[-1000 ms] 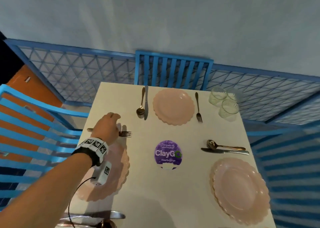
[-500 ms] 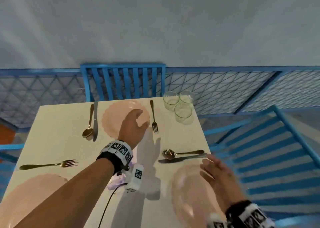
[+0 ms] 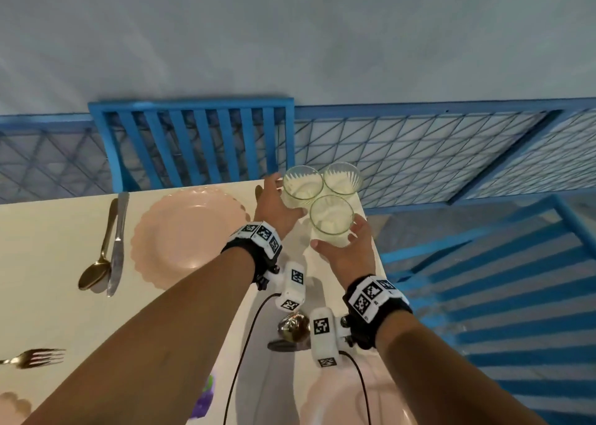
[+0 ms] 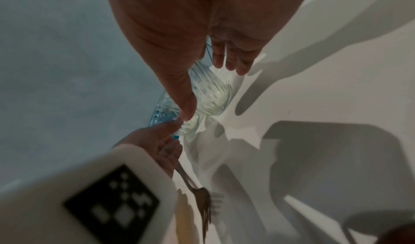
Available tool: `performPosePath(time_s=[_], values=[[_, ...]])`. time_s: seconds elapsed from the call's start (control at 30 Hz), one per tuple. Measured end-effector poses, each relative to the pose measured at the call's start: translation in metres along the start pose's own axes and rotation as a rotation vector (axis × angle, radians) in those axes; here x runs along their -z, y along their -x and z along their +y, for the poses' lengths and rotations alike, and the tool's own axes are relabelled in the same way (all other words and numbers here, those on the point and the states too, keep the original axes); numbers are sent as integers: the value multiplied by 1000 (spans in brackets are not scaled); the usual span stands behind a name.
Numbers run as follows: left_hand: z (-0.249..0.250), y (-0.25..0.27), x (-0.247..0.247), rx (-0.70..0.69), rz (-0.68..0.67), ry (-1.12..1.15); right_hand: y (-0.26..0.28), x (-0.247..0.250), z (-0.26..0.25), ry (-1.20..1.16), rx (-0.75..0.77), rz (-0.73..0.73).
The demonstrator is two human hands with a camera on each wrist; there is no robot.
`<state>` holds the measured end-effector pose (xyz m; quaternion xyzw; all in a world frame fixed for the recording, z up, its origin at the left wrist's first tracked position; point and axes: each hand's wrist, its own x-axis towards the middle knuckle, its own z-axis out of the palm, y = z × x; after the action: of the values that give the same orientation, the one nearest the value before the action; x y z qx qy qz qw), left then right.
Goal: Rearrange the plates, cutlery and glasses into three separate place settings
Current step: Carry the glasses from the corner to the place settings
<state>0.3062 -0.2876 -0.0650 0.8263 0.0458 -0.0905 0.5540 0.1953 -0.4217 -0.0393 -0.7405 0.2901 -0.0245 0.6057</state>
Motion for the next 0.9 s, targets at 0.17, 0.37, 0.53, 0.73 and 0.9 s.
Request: performPosePath(time_s=[0.17, 0.37, 0.53, 0.73, 0.9], values=[[-5, -13, -8, 4, -14, -7, -16, -8, 9, -30, 53, -19], [-19, -25, -21, -35, -9, 54, -24, -13, 14, -86, 115, 1], [-8, -15, -22, -54, 13, 73, -26, -14, 17, -55, 134, 29], [-17, 0, -18, -41, 82, 72, -20, -13, 20, -31, 146, 20], [-11, 33, 4, -64, 94, 111, -5, -5, 15, -12, 219, 13]])
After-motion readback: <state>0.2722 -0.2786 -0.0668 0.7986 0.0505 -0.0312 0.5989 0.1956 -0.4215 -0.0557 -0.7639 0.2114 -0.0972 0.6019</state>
